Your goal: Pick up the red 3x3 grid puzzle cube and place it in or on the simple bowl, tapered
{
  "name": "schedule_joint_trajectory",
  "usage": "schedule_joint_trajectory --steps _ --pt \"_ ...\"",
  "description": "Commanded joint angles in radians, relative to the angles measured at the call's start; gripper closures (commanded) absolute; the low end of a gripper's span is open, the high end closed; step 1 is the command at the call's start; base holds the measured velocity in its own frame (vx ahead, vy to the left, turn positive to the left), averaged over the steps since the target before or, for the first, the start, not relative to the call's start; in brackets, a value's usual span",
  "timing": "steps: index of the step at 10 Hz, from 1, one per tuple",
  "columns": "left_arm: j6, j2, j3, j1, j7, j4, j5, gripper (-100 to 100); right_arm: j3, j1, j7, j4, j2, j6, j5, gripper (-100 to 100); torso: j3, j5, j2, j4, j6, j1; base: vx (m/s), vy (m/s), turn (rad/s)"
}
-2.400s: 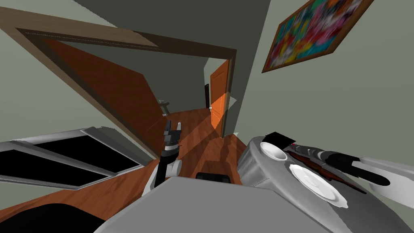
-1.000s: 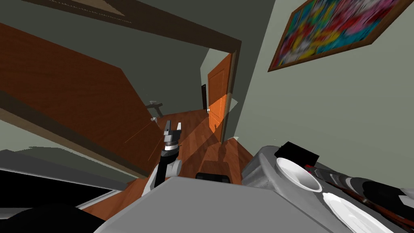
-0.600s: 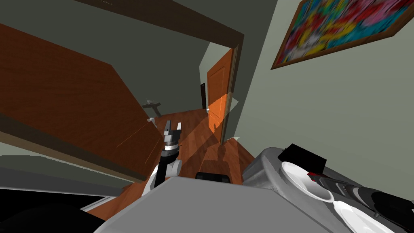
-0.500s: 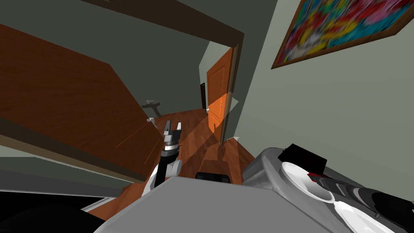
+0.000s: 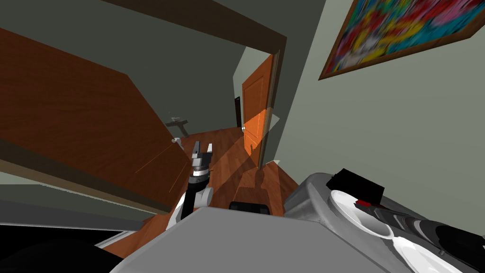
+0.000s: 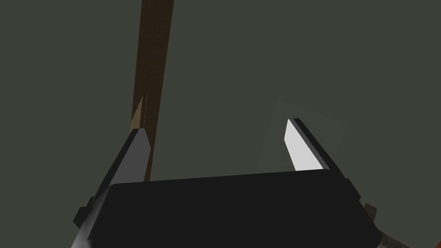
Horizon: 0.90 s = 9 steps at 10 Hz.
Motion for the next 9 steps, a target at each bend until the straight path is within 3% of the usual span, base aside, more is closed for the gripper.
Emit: schedule_joint_trajectory --steps 1,2,9 --pt "0.000 0.000 0.000 0.000 0.000 0.000 0.000 0 0.000 0.000 0.000 0.000 0.000 0.000 0.000 0 0.000 0.000 0.000 0.000 0.000 0.000 0.000 0.000 0.000" --pt "0.000 0.000 0.000 0.000 0.000 0.000 0.000 0 -0.002 0.003 -0.016 -0.018 -0.036 -0.007 -0.009 -100 0.000 0.000 0.000 0.000 0.000 0.000 -0.007 0.006 -0.073" --pt "0.000 0.000 0.000 0.000 0.000 0.000 0.000 0 -0.008 0.015 -0.070 -0.079 -0.163 -0.030 -0.041 -100 0.001 0.000 0.001 0.000 0.000 0.001 -0.014 0.010 -0.054"
